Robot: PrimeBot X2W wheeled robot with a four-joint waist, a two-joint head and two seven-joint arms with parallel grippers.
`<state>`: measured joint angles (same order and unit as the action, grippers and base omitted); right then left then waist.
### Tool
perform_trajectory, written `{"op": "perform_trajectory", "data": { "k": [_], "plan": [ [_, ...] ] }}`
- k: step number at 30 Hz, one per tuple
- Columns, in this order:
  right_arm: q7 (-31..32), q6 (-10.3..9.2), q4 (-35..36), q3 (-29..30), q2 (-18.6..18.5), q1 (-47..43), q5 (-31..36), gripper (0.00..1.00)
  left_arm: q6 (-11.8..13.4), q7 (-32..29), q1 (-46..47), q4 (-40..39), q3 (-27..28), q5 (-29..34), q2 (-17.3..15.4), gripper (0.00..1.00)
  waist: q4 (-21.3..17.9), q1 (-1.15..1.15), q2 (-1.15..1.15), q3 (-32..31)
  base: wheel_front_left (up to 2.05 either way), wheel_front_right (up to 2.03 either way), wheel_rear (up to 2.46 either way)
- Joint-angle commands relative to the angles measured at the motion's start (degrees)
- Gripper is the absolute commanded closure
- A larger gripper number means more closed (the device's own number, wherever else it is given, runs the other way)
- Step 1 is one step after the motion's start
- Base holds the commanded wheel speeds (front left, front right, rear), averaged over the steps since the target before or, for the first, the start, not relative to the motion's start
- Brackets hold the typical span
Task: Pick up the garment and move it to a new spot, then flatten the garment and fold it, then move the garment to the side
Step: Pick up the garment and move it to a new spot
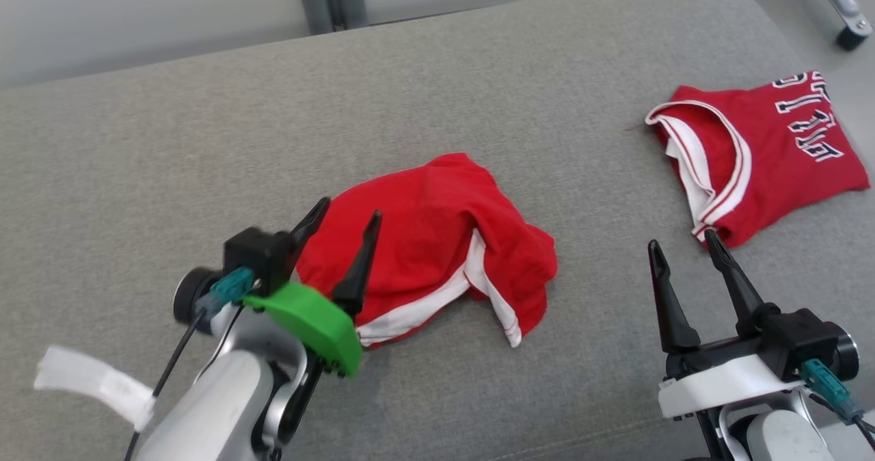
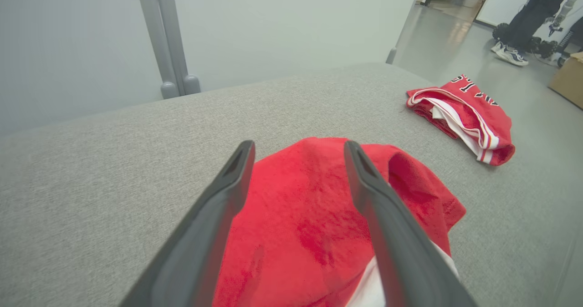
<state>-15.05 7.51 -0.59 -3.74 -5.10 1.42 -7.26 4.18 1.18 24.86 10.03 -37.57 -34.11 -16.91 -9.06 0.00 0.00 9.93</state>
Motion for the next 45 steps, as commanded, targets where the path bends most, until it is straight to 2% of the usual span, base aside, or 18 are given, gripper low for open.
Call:
{"op": "perform_trajectory", "data": {
  "k": [1, 3, 7, 10, 13, 15, 22, 23, 24, 29, 32, 40, 45],
  "plan": [
    [-0.15, -0.05, 0.29, 0.23, -0.55, -1.03, 0.3, 0.0, 0.86, 0.53, -2.99, -0.94, 0.54, -1.02, -0.35, 0.0, 6.67, 0.0, 0.0, -4.99, 0.0, 0.0, 0.0],
    [-0.15, -0.05, 0.27, 0.45, -0.92, -1.69, 0.3, 0.0, 2.61, 2.14, -6.0, -2.46, 2.32, -0.46, -3.34, 0.0, 8.56, 0.0, 0.0, -5.9, 0.0, 0.0, 0.0],
    [-0.15, -0.05, -0.44, 0.85, -1.15, -2.86, -0.23, 0.0, 3.83, 7.86, -13.25, -2.57, 6.84, -4.18, -5.0, 0.0, 11.67, 0.0, 0.0, -7.28, 0.0, 0.0, 0.0],
    [-0.15, -0.05, -1.23, 1.04, -1.76, -3.88, -0.11, 0.0, 3.64, 11.88, -17.27, -1.22, 9.41, -5.11, -5.69, 0.0, 13.62, 0.0, 0.0, -7.93, 0.0, 0.0, 0.0],
    [-0.15, -0.05, -2.01, 1.48, -2.01, -5.04, 0.27, 0.0, 3.51, 13.66, -20.98, 0.16, 11.37, -3.5, -6.23, 0.0, 15.22, 0.0, 0.0, -8.43, 0.0, 0.0, 0.0],
    [-0.15, -0.05, -2.46, 1.56, -2.12, -5.88, 0.6, 0.0, 3.36, 14.02, -23.12, 0.16, 13.38, -2.13, -5.33, 0.0, 16.11, 0.0, 0.0, -8.76, 0.0, 0.0, 0.0],
    [-0.14, -0.05, -2.98, 3.91, -0.98, -9.07, 2.16, 0.0, -1.18, 13.98, -34.6, -3.37, 23.78, 5.95, -1.03, 0.0, 16.46, 0.0, 0.0, -10.91, 0.0, 0.0, 0.0],
    [-0.14, -0.05, -2.98, 3.91, -0.98, -9.07, 2.16, 0.0, -1.18, 13.98, -34.6, -3.37, 23.78, 5.95, -1.03, 0.0, 16.46, 0.0, 0.0, -10.91, 0.0, 0.0, 0.0],
    [-0.15, -0.05, -3.11, 4.51, -0.66, -9.67, 2.39, 0.0, -3.21, 13.98, -37.47, -3.85, 27.01, 7.57, 0.84, 0.0, 16.11, 0.0, 0.0, -11.19, 0.0, 0.0, 0.0],
    [-0.15, -0.05, -3.01, 5.47, -0.14, -9.63, 2.87, 0.0, -7.87, 13.98, -40.3, -3.81, 34.16, 11.09, 5.0, 0.0, 15.22, 0.0, 0.0, -11.19, 0.0, 0.0, 0.0],
    [-0.14, -0.05, -2.95, 5.54, 0.12, -9.55, 2.97, 0.0, -9.85, 13.99, -40.24, -3.46, 36.74, 12.69, 6.93, 0.0, 14.77, 0.0, 0.0, -11.08, 0.0, 0.0, 0.0],
    [-0.15, -0.05, -3.35, 5.15, 0.53, -8.88, 2.73, 0.0, -11.63, 13.99, -38.8, -2.96, 39.66, 15.62, 9.32, 0.0, 13.8, 0.0, 0.0, -11.02, 0.0, 0.0, 0.0],
    [-0.15, -0.05, -3.53, 5.18, 0.71, -8.6, 2.53, 0.0, -11.73, 13.99, -38.78, -3.02, 38.97, 15.44, 9.13, 0.0, 13.32, 0.0, 0.0, -11.07, 0.0, 0.0, 0.0]
  ]
}}
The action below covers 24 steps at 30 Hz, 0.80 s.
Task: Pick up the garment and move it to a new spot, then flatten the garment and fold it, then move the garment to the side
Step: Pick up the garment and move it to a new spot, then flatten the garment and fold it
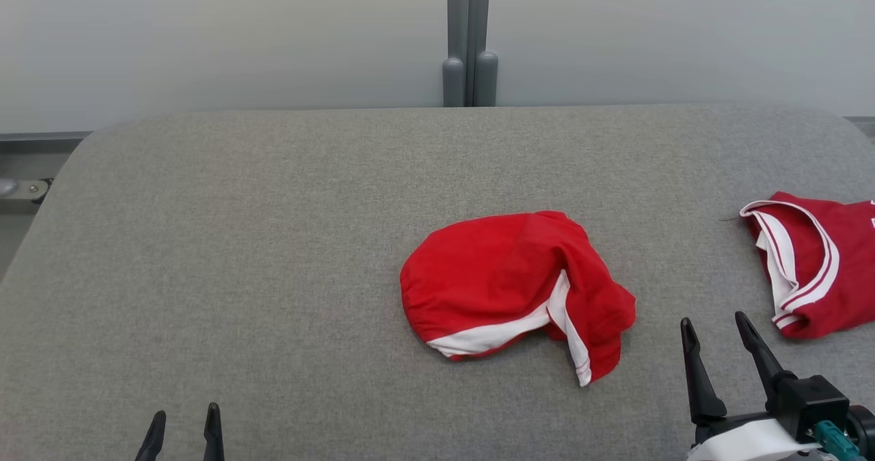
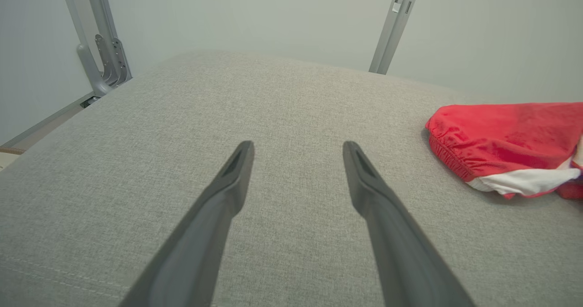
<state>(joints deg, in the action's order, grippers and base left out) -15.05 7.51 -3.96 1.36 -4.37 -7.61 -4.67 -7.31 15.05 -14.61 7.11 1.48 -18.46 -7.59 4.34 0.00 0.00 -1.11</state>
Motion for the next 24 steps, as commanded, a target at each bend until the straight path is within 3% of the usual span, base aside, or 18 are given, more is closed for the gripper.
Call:
{"op": "perform_trajectory", "data": {
  "k": [1, 16, 20, 24],
  "plan": [
    [-0.15, -0.05, -0.24, 0.06, 0.01, 0.41, -0.03, 0.0, -0.25, 0.13, 0.7, -0.09, -0.26, -0.46, -0.35, 0.0, -0.14, 0.0, 0.0, -0.04, 0.0, 0.0, 0.0],
    [-0.15, -0.05, -0.31, -0.82, 0.04, 1.21, -0.57, 0.0, -0.23, 0.13, 1.26, 0.31, -1.34, -1.29, -0.66, 0.0, -1.48, 0.0, 0.0, -0.01, 0.0, 0.0, 0.0],
    [-0.15, -0.05, -0.07, -1.27, -0.2, 1.85, -0.72, 0.0, -0.23, 0.13, 2.49, 1.08, -4.09, -1.97, -0.72, 0.0, -2.17, 0.0, 0.0, 0.42, 0.0, 0.0, 0.0],
    [-0.15, -0.05, 0.19, -2.4, -0.58, 3.23, -0.87, 0.0, -0.23, 0.09, 7.24, 3.78, -11.92, -4.79, -1.85, 0.0, -3.89, 0.0, 0.0, 1.3, 0.0, 0.0, 0.0]
  ]
}}
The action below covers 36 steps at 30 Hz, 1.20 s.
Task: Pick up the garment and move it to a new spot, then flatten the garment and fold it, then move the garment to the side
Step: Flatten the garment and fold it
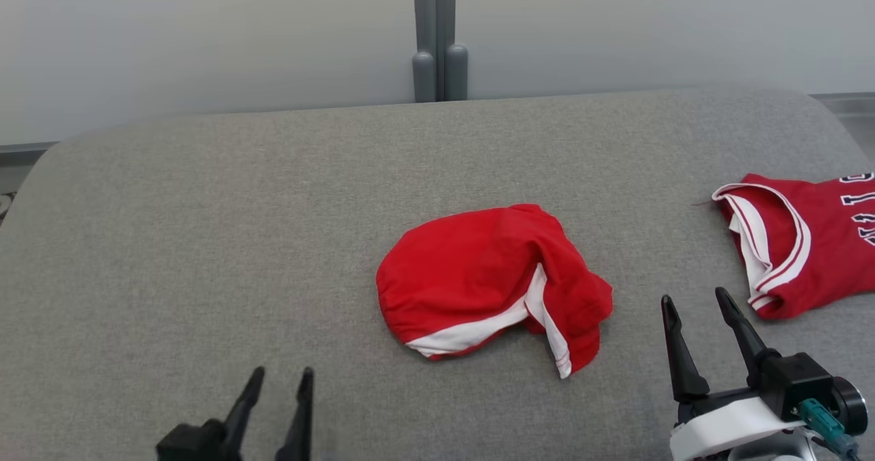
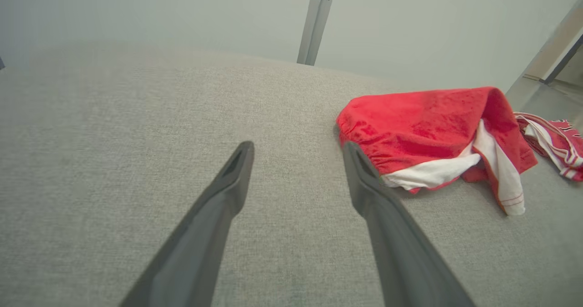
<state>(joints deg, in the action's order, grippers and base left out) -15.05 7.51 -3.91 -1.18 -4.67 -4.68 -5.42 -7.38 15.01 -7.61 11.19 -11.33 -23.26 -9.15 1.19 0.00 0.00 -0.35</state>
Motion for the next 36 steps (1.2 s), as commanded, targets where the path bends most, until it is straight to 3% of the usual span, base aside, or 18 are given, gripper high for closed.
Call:
{"op": "perform_trajectory", "data": {
  "k": [1, 6, 12, 18, 27, 29, 33, 36],
  "plan": [
    [-0.14, -0.05, 0.23, -0.13, -0.26, 0.58, -0.17, 0.0, -0.17, -0.35, 1.69, 0.57, -1.48, -0.93, -0.41, 0.0, -1.26, 0.0, 0.0, 0.77, 0.0, 0.0, 0.0],
    [-0.15, -0.05, 0.66, -1.28, -0.08, 1.96, -0.36, 0.0, -0.16, -4.25, 10.39, 6.45, -11.88, -9.26, -0.71, 0.0, -4.31, 0.0, 0.0, 2.87, 0.0, 0.0, 0.0],
    [-0.15, -0.06, 0.92, -1.41, 0.58, 3.53, -0.34, 0.0, -0.16, -6.83, 17.71, 14.6, -19.24, -17.34, -2.05, 0.0, -9.06, 0.0, 0.0, 5.43, 0.0, 0.0, 0.0],
    [-0.15, -0.06, 1.3, -0.77, 1.16, 4.41, -0.43, 0.0, -0.16, -6.68, 21.68, 19.83, -22.27, -25.2, -4.32, 0.0, -12.32, 0.0, 0.0, 7.94, 0.0, 0.0, 0.0],
    [-0.15, -0.05, 1.63, -0.36, 1.58, 5.28, -0.46, 0.0, -0.16, -6.56, 24.78, 22.76, -27.45, -32.3, -6.56, 0.0, -13.74, 0.0, 0.0, 10.14, 0.0, 0.0, 0.0],
    [-0.15, -0.06, 1.67, -0.19, 1.62, 5.3, -0.45, 0.0, -0.16, -6.77, 25.16, 22.09, -29.43, -33.31, -7.02, 1.0, -13.62, 0.0, 0.0, 10.36, 0.0, 0.0, 0.0],
    [-0.15, -0.05, 1.75, -0.02, 1.71, 5.72, -0.48, 0.0, -0.17, -6.83, 27.03, 19.12, -33.02, -33.07, -9.95, 1.0, -13.33, 0.0, 0.0, 10.65, 0.0, 0.0, 0.0],
    [-0.15, -0.06, 1.7, 0.28, 1.75, 5.59, -0.43, 0.0, -0.17, -10.23, 28.85, 13.33, -35.73, -33.9, -12.66, 1.0, -12.72, 0.0, 0.0, 10.74, 0.0, 0.0, 0.0]
  ]
}}
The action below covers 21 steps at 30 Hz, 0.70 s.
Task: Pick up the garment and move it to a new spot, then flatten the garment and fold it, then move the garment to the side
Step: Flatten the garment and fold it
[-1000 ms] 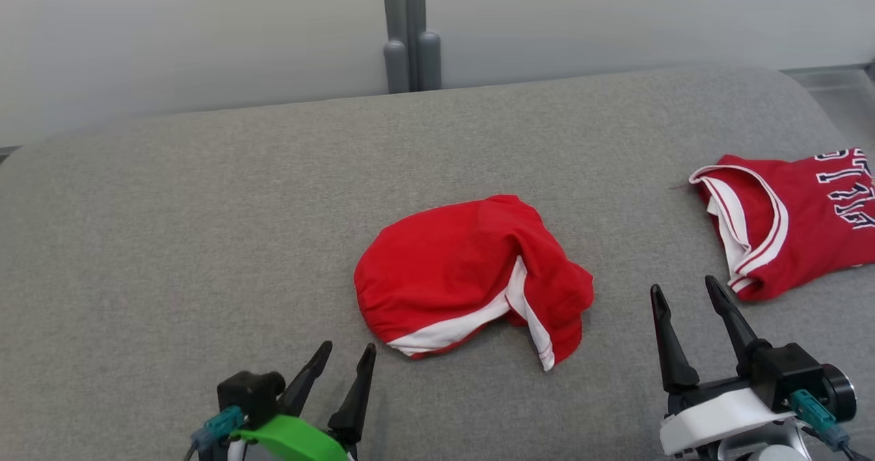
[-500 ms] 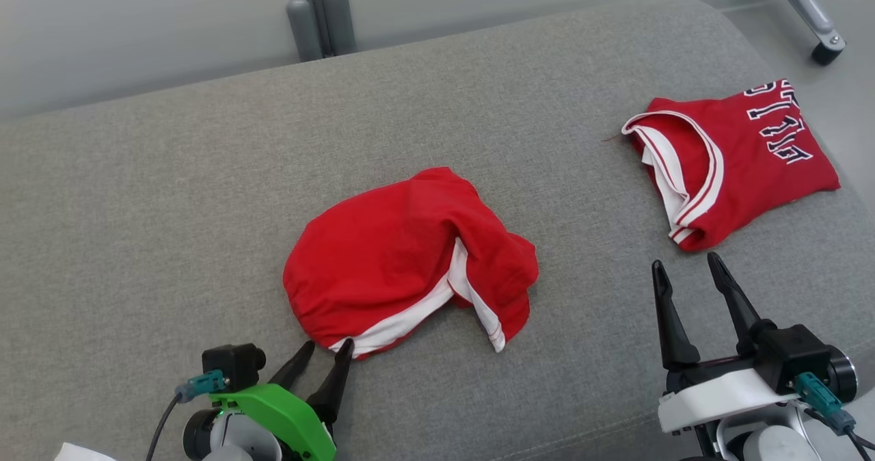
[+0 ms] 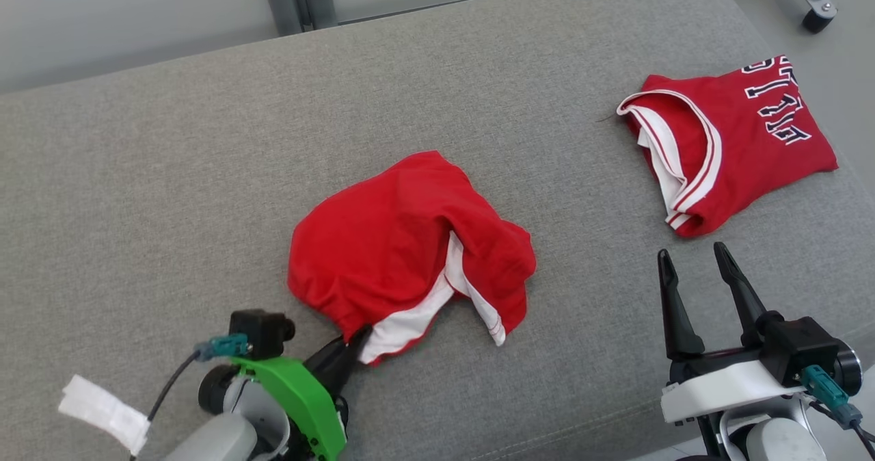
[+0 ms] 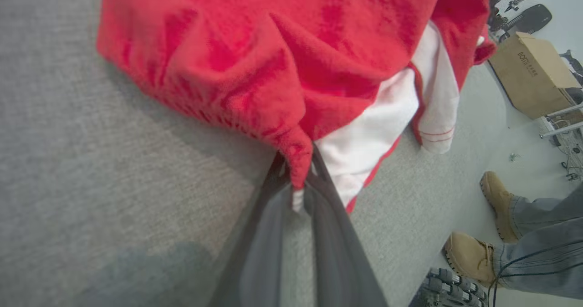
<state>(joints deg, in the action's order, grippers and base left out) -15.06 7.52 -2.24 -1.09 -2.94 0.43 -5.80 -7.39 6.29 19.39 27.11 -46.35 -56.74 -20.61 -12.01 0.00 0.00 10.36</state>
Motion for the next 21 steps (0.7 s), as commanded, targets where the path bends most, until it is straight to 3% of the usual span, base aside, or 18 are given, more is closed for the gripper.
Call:
{"op": "perform_trajectory", "data": {
  "k": [1, 5, 7, 10, 11, 16, 21],
  "plan": [
    [-0.13, -0.06, -0.17, 0.1, 0.01, 0.27, -0.23, 0.0, -0.15, -3.12, 2.81, -5.25, -1.45, -0.37, -2.67, 1.0, 0.81, 0.0, 0.0, 0.04, 0.0, 0.0, 0.0],
    [-0.14, -0.07, -1.02, -1.33, 0.02, -0.21, -1.23, 0.0, -0.15, -10.69, 7.27, -17.98, -2.64, -0.01, -8.91, 1.0, 2.05, 0.0, 0.0, -0.18, 0.0, 0.0, 0.0],
    [-0.14, -0.06, -1.15, -1.82, 0.01, -0.15, -1.56, 0.0, -0.06, -12.87, 8.77, -21.31, -2.59, 0.27, -10.52, 1.0, 2.25, 0.0, 0.0, -0.19, 0.0, 0.0, 0.0],
    [-0.14, -0.07, -1.52, -2.93, 0.0, 0.28, -2.51, 0.0, 0.13, -20.62, 12.96, -30.52, -2.78, -1.15, -14.18, 1.0, 2.67, 0.0, 0.0, -0.38, 0.0, 0.0, 0.0],
    [-0.14, -0.06, -1.8, -3.58, 0.01, 0.65, -2.94, 0.0, 0.05, -26.45, 16.28, -36.33, -3.07, -3.35, -16.02, 1.0, 2.8, 0.0, 0.0, -0.51, 0.0, 0.0, 0.0],
    [-0.14, -0.06, -2.74, -5.44, 0.01, 1.64, -4.46, 0.0, 0.11, -41.09, 24.67, -45.15, -4.18, -10.0, -19.07, 1.0, 1.86, 0.0, 0.0, -0.64, 0.0, 0.0, 0.0],
    [-0.13, -0.06, -3.28, -7.02, 0.01, 2.46, -7.3, 0.0, 3.73, -51.38, 32.78, -44.64, -3.5, -14.48, -17.93, 1.0, 0.15, 0.0, 0.0, -0.49, 0.0, 0.0, 0.0]
  ]
}}
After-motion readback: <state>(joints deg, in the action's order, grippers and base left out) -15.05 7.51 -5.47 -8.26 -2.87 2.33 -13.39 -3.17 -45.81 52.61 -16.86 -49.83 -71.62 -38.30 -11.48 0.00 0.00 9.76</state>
